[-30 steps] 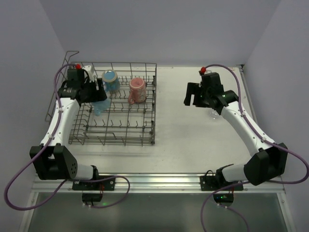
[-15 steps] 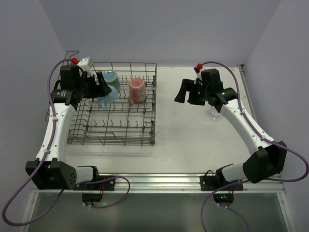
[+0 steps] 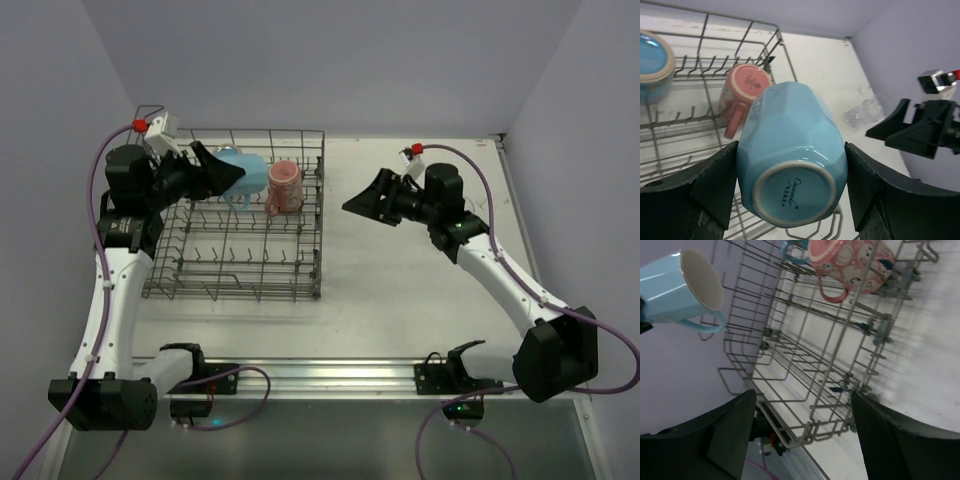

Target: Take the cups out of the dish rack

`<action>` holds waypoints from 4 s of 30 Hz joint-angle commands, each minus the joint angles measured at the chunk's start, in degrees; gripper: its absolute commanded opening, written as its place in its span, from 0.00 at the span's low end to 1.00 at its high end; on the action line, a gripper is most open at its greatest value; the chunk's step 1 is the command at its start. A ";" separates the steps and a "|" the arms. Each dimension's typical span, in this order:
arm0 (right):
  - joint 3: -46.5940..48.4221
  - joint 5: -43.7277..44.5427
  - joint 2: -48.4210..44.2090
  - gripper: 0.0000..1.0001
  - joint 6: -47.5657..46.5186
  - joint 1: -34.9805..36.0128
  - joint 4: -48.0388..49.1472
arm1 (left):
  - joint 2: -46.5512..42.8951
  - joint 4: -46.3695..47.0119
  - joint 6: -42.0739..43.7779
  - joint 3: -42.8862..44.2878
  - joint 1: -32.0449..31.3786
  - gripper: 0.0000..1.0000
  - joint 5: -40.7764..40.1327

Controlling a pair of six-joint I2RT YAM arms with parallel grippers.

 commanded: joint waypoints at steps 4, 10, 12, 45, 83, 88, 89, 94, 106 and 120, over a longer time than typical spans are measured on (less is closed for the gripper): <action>-10.60 -9.44 -1.80 0.77 19.82 0.56 42.28 | -7.31 35.60 -21.22 -8.93 -0.31 0.00 10.54; -12.10 -7.95 0.57 0.71 23.97 3.10 56.44 | -11.09 58.91 -39.69 -20.80 -0.31 0.00 7.75; -12.28 -8.56 3.20 0.69 26.86 3.72 61.74 | -11.54 61.76 -42.94 -22.47 -0.31 0.00 6.25; 1.87 -15.51 26.77 0.67 34.79 15.76 100.35 | -9.52 81.53 -57.89 -34.61 -4.97 0.00 0.18; 6.53 -12.96 27.83 0.44 29.17 18.58 92.36 | -6.97 86.20 -62.38 -36.63 -8.75 0.00 -3.07; 6.44 -11.99 27.56 0.37 27.85 18.58 90.07 | -7.05 86.12 -62.47 -36.54 -8.84 0.00 -2.90; 6.53 -11.82 27.39 0.34 27.67 18.58 89.63 | -7.23 86.12 -62.55 -36.72 -8.84 0.00 -2.90; 7.05 -11.29 26.33 0.02 25.04 18.58 84.45 | -7.58 85.85 -62.64 -36.98 -8.93 0.00 -2.72; 5.48 -11.29 22.99 0.00 22.31 18.84 78.64 | -7.23 84.36 -62.91 -38.22 -8.84 1.00 -1.23; -0.67 -9.89 17.98 0.00 22.57 18.14 78.47 | -9.78 67.93 -48.76 -31.62 -5.24 1.00 5.01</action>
